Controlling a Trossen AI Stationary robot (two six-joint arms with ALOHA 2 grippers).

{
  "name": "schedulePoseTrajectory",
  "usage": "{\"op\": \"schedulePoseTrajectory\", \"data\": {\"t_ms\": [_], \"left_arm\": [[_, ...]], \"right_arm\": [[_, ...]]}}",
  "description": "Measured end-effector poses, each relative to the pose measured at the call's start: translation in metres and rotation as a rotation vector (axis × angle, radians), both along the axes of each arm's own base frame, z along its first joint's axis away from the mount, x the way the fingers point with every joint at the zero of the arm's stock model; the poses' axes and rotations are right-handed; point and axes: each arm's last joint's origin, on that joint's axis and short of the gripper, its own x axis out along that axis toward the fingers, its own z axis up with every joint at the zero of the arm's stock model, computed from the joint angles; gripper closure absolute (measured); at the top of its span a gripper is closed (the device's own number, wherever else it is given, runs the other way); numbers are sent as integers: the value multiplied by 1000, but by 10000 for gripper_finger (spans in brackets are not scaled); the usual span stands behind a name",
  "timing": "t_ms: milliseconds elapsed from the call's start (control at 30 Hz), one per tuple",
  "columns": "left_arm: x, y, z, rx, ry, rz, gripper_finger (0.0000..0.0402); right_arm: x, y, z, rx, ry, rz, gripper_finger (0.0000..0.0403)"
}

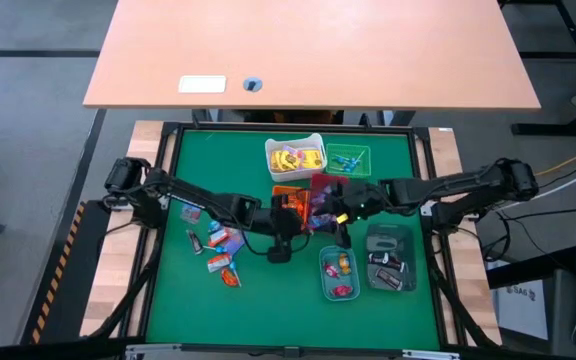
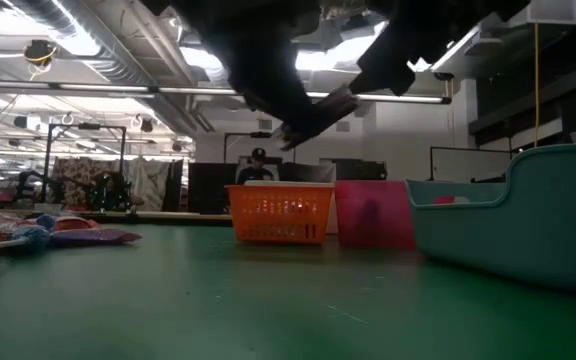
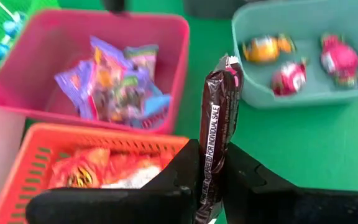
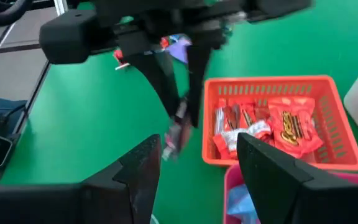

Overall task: Sort candy
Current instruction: Put the brown chocolate into the gray bin

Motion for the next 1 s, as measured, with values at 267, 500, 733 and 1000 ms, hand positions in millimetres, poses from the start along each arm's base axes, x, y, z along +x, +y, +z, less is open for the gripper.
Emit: {"op": "schedulePoseTrajectory", "data": {"t_ms": [267, 500, 733, 1000], "left_arm": [[9, 12, 8, -14, -108, 38, 369], [13, 13, 14, -24, -187, 40, 368], [15, 14, 16, 0, -218, 74, 368], [15, 14, 16, 7, -217, 71, 368]], "right_arm": [[0, 18, 3, -40, -43, -7, 194], [-1, 15, 2, -52, -36, -184, 194], [-1, 17, 2, 0, -25, -163, 194], [-1, 18, 2, 25, -18, -126, 257]]}}
